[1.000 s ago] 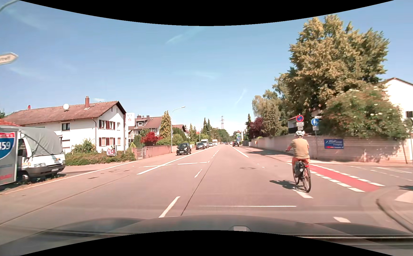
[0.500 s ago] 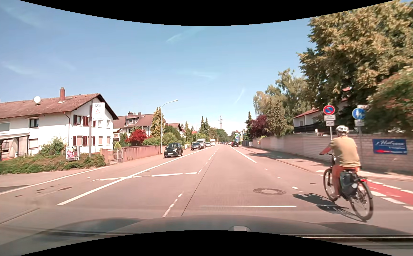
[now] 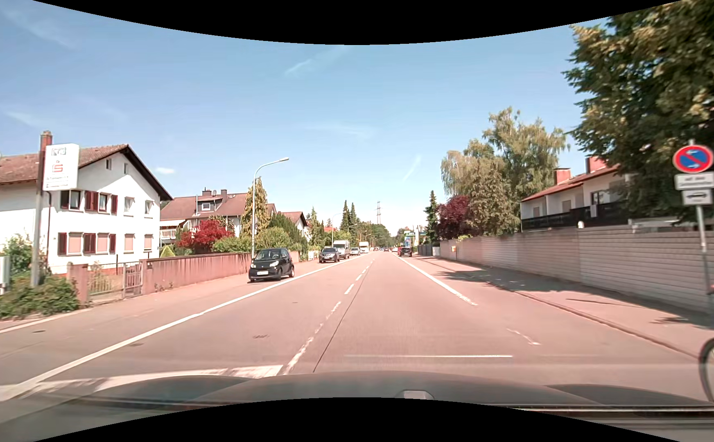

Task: Follow the waypoints while adhering to traffic rules and regulations

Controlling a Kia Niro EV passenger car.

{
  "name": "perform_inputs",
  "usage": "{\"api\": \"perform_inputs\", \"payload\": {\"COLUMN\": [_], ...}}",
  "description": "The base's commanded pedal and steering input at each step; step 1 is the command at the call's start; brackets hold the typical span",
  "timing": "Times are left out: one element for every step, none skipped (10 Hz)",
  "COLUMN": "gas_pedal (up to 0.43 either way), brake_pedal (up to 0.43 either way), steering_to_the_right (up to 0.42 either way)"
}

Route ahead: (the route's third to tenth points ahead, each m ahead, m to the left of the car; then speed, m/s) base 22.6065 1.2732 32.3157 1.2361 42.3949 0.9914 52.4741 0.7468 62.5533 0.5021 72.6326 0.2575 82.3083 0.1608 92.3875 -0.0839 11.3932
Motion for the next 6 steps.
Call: {"api": "perform_inputs", "payload": {"gas_pedal": [0.13, 0.13, 0.13, 0.13, 0.13, 0.13], "brake_pedal": [0.0, 0.0, 0.0, 0.0, 0.0, 0.0], "steering_to_the_right": [0.004, 0.004, 0.003, 0.0, -0.002, -0.002]}}
